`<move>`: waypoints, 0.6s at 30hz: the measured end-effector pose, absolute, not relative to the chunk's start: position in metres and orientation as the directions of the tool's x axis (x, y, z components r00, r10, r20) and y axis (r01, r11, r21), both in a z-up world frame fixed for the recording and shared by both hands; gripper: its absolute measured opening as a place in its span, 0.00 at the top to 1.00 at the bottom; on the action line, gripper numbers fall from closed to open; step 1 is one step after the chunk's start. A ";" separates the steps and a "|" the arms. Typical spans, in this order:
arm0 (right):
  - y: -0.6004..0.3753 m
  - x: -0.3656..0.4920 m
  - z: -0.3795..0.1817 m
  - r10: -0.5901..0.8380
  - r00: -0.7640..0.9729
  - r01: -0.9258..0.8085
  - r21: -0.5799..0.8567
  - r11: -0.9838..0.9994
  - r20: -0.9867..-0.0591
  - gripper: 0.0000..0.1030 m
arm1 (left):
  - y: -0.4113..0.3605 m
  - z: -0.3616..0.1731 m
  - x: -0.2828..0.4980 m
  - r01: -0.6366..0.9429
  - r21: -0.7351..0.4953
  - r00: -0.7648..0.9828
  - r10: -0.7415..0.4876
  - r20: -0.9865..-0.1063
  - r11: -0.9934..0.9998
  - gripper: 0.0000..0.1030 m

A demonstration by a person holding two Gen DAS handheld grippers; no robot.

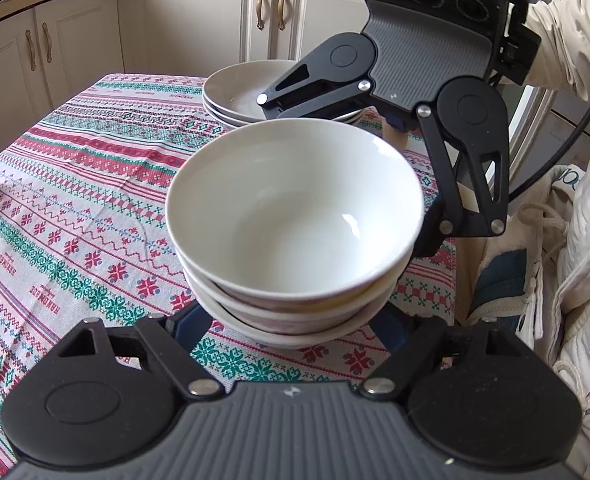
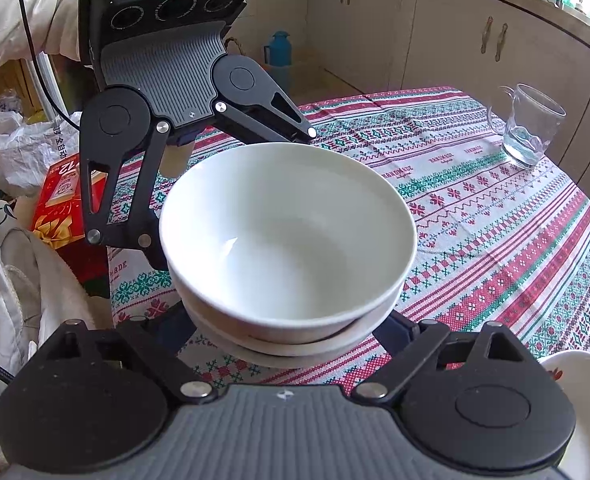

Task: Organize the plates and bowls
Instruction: 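Lift the bowl stack with both grippers toward the plate stack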

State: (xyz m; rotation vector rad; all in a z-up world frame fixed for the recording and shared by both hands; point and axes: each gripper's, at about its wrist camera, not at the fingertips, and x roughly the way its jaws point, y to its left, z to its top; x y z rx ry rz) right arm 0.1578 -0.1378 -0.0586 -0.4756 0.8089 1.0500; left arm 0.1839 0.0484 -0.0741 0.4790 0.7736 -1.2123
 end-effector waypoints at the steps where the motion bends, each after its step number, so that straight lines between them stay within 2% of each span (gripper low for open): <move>1: -0.138 0.158 -0.059 0.576 0.258 -0.898 0.027 0.439 -0.776 0.07 | 0.048 -0.074 0.184 0.951 -0.070 0.149 -0.644 -0.751 0.302 0.18; 18: -0.136 0.162 -0.061 0.584 0.233 -0.906 0.045 0.421 -0.778 0.06 | 0.048 -0.070 0.182 0.957 -0.052 0.149 -0.640 -0.754 0.284 0.18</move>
